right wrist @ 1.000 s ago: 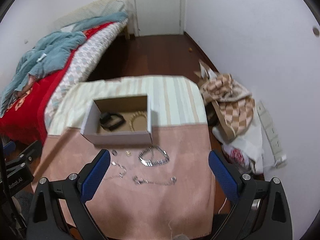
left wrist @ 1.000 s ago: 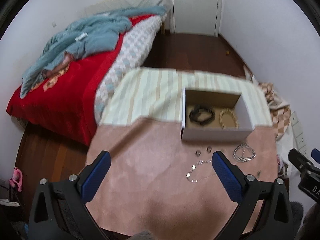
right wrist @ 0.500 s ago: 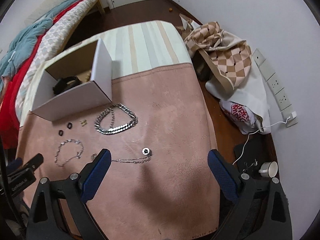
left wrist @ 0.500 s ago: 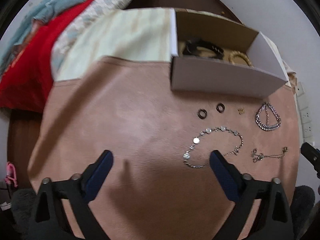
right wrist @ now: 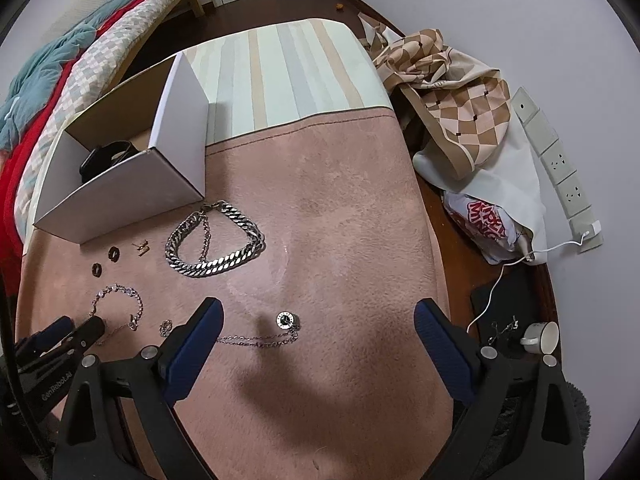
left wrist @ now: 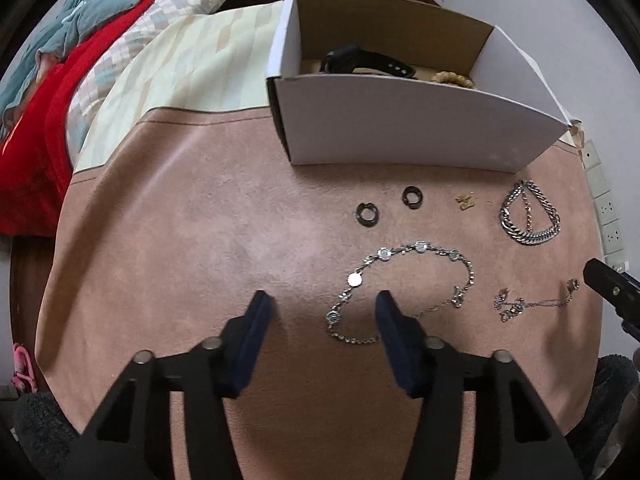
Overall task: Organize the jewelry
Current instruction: 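Move right tool to the thick silver chain while left tool reaches the link bracelet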
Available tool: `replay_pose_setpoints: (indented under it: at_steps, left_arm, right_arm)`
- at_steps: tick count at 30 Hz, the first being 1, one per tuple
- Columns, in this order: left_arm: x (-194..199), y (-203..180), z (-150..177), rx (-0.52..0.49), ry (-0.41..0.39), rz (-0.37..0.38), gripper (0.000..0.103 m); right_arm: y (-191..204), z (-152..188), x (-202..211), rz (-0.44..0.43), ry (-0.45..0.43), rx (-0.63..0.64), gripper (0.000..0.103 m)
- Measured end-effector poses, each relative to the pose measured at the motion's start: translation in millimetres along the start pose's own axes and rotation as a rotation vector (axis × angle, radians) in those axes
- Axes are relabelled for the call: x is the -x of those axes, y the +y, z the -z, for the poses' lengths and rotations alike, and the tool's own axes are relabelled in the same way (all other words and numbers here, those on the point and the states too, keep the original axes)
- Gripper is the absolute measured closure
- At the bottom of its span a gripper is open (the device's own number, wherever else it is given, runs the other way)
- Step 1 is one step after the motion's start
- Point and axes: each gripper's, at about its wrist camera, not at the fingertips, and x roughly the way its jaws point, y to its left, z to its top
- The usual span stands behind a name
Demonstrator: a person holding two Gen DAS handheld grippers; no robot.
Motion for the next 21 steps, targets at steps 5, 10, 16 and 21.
replay_pose_setpoints:
  at_steps: [5, 10, 16, 21]
  left_arm:
    - [2, -7, 6, -0.018, -0.011, 0.016, 0.1]
    - [9, 5, 2, 0.014, -0.042, 0.034, 0.103]
    - [29, 22, -18, 0.029, -0.099, 0.041, 0.103]
    - [40, 31, -26, 0.047, -0.095, 0.115, 0.103]
  right_arm:
    - [-1, 0, -2, -0.004, 0.005, -0.003, 0.006]
    - [-1, -6, -2, -0.038, -0.01, -0.011, 0.006]
    - [11, -24, -12, -0.071, -0.024, -0.007, 0.019]
    - [23, -34, -31, -0.064, 0.01, 0.003, 0.03]
